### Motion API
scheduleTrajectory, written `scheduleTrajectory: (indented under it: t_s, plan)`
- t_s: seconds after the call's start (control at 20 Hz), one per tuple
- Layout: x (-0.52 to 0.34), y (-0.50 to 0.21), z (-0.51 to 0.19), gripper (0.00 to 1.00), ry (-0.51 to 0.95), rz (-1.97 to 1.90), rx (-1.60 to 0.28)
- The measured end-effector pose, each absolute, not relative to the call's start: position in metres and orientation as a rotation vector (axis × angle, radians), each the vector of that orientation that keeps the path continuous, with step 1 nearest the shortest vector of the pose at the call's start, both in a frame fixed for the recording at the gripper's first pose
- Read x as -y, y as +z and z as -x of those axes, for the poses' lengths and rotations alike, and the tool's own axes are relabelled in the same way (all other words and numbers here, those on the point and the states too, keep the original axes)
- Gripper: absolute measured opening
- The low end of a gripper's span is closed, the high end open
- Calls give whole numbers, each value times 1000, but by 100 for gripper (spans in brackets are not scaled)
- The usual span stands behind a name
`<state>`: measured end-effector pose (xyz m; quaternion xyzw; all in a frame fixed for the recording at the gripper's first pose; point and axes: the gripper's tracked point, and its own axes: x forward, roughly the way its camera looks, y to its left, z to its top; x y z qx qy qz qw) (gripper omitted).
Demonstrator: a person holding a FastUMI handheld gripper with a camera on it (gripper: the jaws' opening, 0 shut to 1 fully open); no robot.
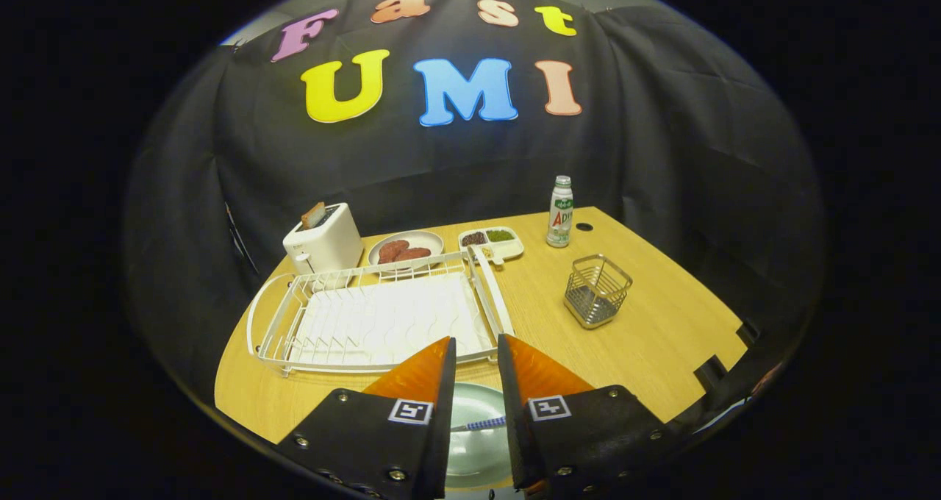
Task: Take the plate from the dish rack, then take the spoon from the basket and place it into the plate.
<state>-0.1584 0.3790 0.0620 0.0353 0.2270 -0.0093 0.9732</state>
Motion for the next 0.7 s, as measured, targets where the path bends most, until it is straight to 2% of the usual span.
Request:
scheduleTrajectory:
  t_s: [0.45,0.7]
  plan:
    - [-361,212,121,33,50,11,-97]
    - [-344,257,113,33,37,-1,1]
